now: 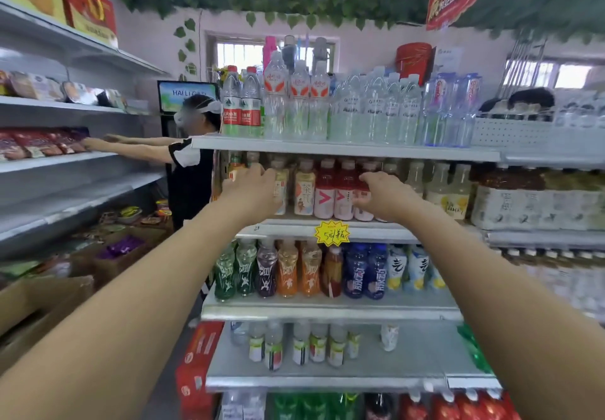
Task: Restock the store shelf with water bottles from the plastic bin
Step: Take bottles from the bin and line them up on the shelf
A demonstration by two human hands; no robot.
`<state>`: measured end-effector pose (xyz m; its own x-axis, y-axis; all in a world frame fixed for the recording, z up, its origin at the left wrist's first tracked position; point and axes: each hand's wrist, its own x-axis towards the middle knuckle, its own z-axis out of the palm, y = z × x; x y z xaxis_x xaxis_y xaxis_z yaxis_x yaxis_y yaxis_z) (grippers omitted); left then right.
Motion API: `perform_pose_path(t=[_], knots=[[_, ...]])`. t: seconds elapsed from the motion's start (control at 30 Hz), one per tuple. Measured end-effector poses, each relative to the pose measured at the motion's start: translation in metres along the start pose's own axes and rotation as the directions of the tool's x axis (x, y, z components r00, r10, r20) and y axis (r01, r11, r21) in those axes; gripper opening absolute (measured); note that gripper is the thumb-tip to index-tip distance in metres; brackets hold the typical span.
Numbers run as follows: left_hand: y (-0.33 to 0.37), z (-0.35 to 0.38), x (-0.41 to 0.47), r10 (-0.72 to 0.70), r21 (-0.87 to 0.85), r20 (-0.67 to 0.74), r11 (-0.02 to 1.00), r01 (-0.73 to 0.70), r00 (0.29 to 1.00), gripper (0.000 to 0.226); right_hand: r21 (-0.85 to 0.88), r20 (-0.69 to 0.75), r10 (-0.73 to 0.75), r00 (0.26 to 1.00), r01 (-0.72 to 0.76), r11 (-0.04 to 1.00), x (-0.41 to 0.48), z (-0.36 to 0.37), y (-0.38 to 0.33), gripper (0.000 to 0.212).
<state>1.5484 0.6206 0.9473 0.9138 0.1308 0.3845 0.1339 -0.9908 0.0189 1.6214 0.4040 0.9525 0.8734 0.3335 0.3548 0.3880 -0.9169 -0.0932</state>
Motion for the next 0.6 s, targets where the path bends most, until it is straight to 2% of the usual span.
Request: perform_pose_path(t=[0.13,0.27,0.4,0.6], knots=[[0.01,0.007,-0.033,0.013,-0.019,0.018,1.0,-0.013,1.0,0.053,0.054,0.029,-0.029,0.999,0.028,0.998,-0.036,0.018,0.004,0.056],[0.01,0.026,-0.061,0.031,-0.037,0.054,0.999,-0.029,0.998,0.053,-0.017,0.052,-0.004,0.999,0.005,1.0,-0.063,0.043,0.002,0.059],[0.002,0.056,-0.087,0.038,-0.106,0.107,0.994,-0.027,0.993,0.049,0.007,0.146,0.047,0.988,-0.048,0.999,-0.088,0.075,-0.008,0.042],[-0.016,0.115,-0.129,0.041,-0.113,0.209,0.993,-0.017,0.977,0.047,-0.05,0.245,0.072,0.967,-0.062,0.997,-0.125,0.145,-0.011,0.044]])
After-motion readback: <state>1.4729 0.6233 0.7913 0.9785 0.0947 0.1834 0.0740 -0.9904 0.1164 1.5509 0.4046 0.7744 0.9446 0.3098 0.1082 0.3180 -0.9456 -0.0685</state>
